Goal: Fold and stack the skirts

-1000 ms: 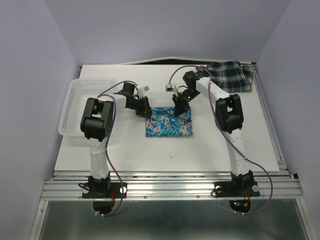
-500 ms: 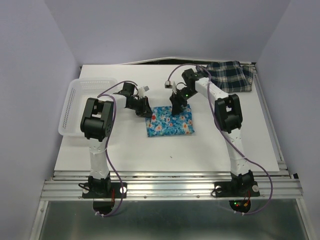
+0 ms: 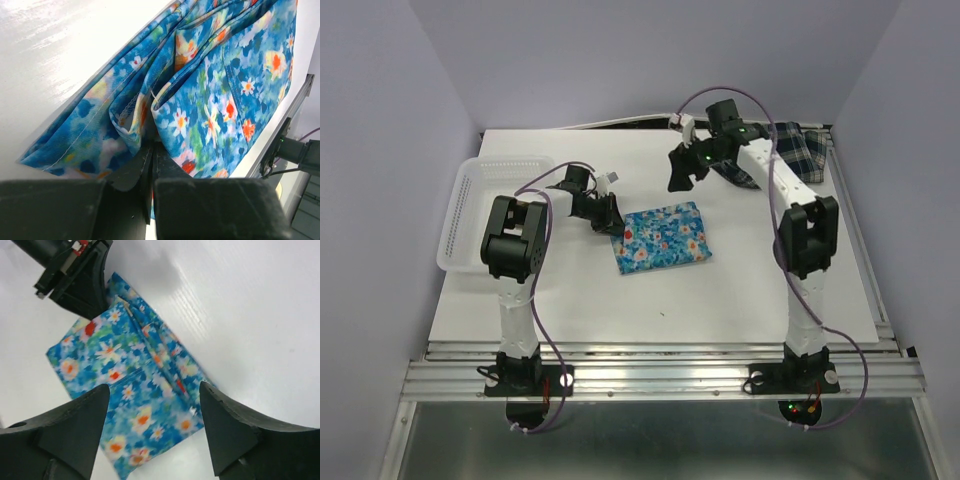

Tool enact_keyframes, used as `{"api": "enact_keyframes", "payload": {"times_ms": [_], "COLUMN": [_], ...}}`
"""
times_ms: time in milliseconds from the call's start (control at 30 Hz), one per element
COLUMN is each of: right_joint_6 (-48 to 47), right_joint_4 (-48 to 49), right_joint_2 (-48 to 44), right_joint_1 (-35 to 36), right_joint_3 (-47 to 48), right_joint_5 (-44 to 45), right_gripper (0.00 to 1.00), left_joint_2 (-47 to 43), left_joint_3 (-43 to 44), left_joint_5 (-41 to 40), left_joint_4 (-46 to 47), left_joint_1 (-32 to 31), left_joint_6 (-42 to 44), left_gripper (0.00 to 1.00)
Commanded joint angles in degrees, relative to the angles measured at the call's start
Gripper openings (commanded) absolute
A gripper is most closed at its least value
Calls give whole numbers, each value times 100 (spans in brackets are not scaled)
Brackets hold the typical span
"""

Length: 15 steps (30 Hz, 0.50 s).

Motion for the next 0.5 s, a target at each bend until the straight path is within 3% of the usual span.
{"api": "enact_keyframes", "payload": {"times_ms": [0, 100, 233, 300, 467], "right_joint_6": [810, 1063, 1739, 1952, 2400], "right_joint_4": [133, 413, 1309, 1853, 1952], "right_joint_2": [-856, -1215, -1646, -1770, -1560], "right_joint_1": [-351, -351, -413, -553, -606], "right_joint_3": [-1226, -2339, -3492, -3741, -3654], "right_joint_5": [-357, -498, -367, -218, 352], "right_gripper": [71, 61, 64, 65, 70], "left_joint_2": [-27, -10, 8, -9, -53], "left_joint_3": [-218, -218, -209, -218, -235], "left_joint_5": [-642, -642, -642, -625, -616], "left_joint_4": [-276, -276, -303, -303, -311], "left_joint_1": [-8, -8, 0, -8, -17], "left_joint_6": [237, 237, 245, 245, 281], "left_gripper": [11, 11, 11, 11, 11]}}
